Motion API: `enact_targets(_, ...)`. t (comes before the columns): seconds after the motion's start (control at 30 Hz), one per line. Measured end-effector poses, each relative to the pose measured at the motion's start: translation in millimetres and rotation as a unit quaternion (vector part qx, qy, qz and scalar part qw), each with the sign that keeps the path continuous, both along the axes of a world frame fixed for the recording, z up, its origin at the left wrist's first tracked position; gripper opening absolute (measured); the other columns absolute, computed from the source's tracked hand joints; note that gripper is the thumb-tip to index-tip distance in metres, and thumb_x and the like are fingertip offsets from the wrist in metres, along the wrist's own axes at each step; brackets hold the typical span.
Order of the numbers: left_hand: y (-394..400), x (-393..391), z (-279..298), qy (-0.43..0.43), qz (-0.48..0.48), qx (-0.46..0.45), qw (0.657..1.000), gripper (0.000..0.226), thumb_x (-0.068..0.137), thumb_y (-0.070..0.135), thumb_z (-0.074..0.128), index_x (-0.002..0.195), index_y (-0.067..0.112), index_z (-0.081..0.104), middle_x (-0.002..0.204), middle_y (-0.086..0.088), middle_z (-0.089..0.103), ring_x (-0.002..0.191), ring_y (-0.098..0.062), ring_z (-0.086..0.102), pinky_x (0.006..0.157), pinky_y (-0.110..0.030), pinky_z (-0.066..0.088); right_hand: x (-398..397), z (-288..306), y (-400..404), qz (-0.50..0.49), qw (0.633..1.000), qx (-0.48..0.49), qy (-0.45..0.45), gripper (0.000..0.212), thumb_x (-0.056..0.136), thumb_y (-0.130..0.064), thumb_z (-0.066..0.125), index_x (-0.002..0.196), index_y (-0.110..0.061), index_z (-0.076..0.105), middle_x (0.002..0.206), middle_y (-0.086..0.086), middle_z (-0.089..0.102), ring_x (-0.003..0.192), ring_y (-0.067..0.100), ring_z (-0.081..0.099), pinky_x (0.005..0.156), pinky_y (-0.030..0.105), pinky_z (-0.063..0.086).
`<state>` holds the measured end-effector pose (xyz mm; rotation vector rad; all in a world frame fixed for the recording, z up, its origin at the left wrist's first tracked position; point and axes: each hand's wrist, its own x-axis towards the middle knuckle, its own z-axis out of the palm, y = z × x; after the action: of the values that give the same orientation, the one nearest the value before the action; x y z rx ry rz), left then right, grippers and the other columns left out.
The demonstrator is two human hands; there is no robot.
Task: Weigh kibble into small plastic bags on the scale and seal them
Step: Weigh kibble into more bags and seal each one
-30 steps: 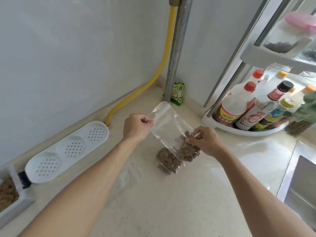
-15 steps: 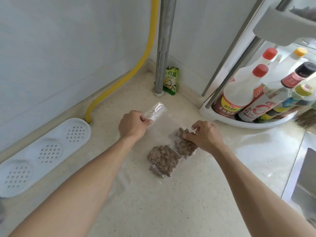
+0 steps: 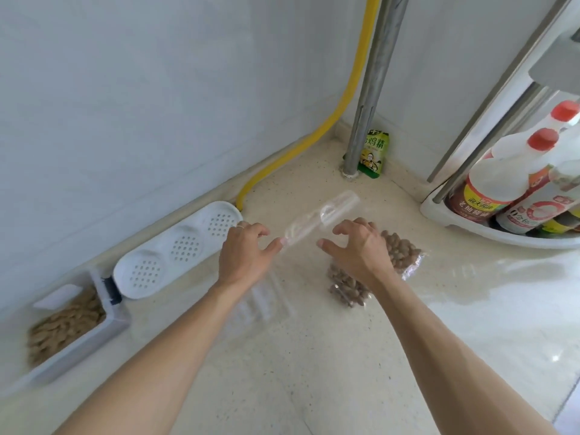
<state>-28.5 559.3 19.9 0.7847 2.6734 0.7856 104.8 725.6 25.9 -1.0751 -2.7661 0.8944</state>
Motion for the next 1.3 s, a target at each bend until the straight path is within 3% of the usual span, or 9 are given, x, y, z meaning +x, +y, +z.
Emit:
enact_targets(0.23,-113,9,-7,0.005,0.016,-0.088,0.996,0.053,0.087,0.044,0.065,0.132,0.018,0.055,0.134,-0.005,0.052,0.124,-0.023,0.046,0.101,-0.037,0.041,-26,-14,-102,0.094,0.994,-0.056,-0.015,0.055,0.087,-0.055,0.064,0.125,-0.015,0.061,0.121,0.005,0.064,0.114,0.022,0.056,0.091,0.04,0.051)
enact_targets(0.37,-142,10,-16,0.002,-0.009,-0.193,0.981,0.083,0.078,0.049,0.071,0.147,0.02,0.035,0.146,-0.006,0.043,0.134,-0.025,0.039,0.108,-0.039,0.034,-28,-26,-130,0.094,0.994,-0.002,-0.063,0.07,0.083,-0.06,0.064,0.136,-0.017,0.049,0.13,0.004,0.056,0.122,0.025,0.05,0.097,0.041,0.045)
enact_targets(0.47,-151,14,-25,0.02,-0.019,-0.243,0.97,0.096,0.071,0.053,0.076,0.148,0.022,0.029,0.144,-0.007,0.044,0.131,-0.025,0.042,0.107,-0.041,0.035,-26,-36,-138,0.111,0.987,0.03,-0.111,0.077,0.081,-0.059,0.067,0.141,-0.017,0.041,0.134,0.004,0.052,0.125,0.026,0.046,0.101,0.04,0.04)
enact_targets(0.57,-150,17,-29,0.071,-0.022,-0.262,0.962,0.096,0.069,0.053,0.079,0.146,0.023,0.03,0.137,-0.005,0.046,0.125,-0.024,0.043,0.102,-0.039,0.034,-26,-41,-138,0.114,0.985,0.031,-0.125,0.069,0.082,-0.052,0.072,0.134,-0.016,0.044,0.128,0.003,0.058,0.121,0.026,0.048,0.1,0.04,0.039)
enact_targets(0.73,-145,16,-27,0.08,-0.01,-0.173,0.982,0.06,0.076,0.034,0.079,0.128,0.022,0.051,0.117,0.002,0.056,0.112,-0.018,0.053,0.095,-0.034,0.036,-25,-42,-134,0.087,0.993,-0.016,-0.077,0.063,0.086,-0.038,0.072,0.139,-0.014,0.044,0.13,0.006,0.059,0.123,0.027,0.048,0.102,0.044,0.039)
enact_targets(0.87,-151,14,-10,-0.069,-0.004,-0.046,0.997,0.021,0.086,0.013,0.07,0.102,0.024,0.064,0.086,0.013,0.065,0.083,-0.006,0.063,0.084,-0.03,0.051,-21,-33,-133,0.061,0.997,-0.055,0.013,0.065,0.084,-0.043,0.071,0.137,-0.014,0.048,0.126,0.004,0.059,0.119,0.024,0.051,0.099,0.048,0.044)
enact_targets(1.0,-166,14,17,-0.136,-0.015,0.025,0.99,0.022,0.08,0.011,0.076,0.094,0.026,0.067,0.077,0.009,0.067,0.07,0.0,0.062,0.071,-0.02,0.052,-22,-11,-141,0.036,0.977,-0.19,0.089,0.035,0.087,-0.027,0.07,0.117,-0.012,0.061,0.084,-0.003,0.062,0.078,0.012,0.06,0.07,0.031,0.05)
enact_targets(1.1,-190,15,35,-0.16,0.009,0.062,0.985,0.028,0.075,0.009,0.081,0.091,0.026,0.066,0.07,0.008,0.064,0.058,0.005,0.056,0.064,-0.017,0.047,-20,6,-160,0.048,0.961,-0.241,0.127,0.006,0.089,-0.014,0.067,0.087,-0.009,0.067,0.071,0.001,0.06,0.064,0.013,0.056,0.062,0.036,0.053)
enact_targets(1.3,-280,18,60,-0.135,0.035,0.069,0.988,0.027,0.073,0.01,0.084,0.089,0.024,0.067,0.067,0.01,0.06,0.053,0.005,0.052,0.062,-0.017,0.046,-13,39,-233,0.073,0.949,-0.287,0.109,0.028,0.088,-0.026,0.074,0.081,0.0,0.067,0.064,0.006,0.069,0.052,0.01,0.059,0.054,0.026,0.052)
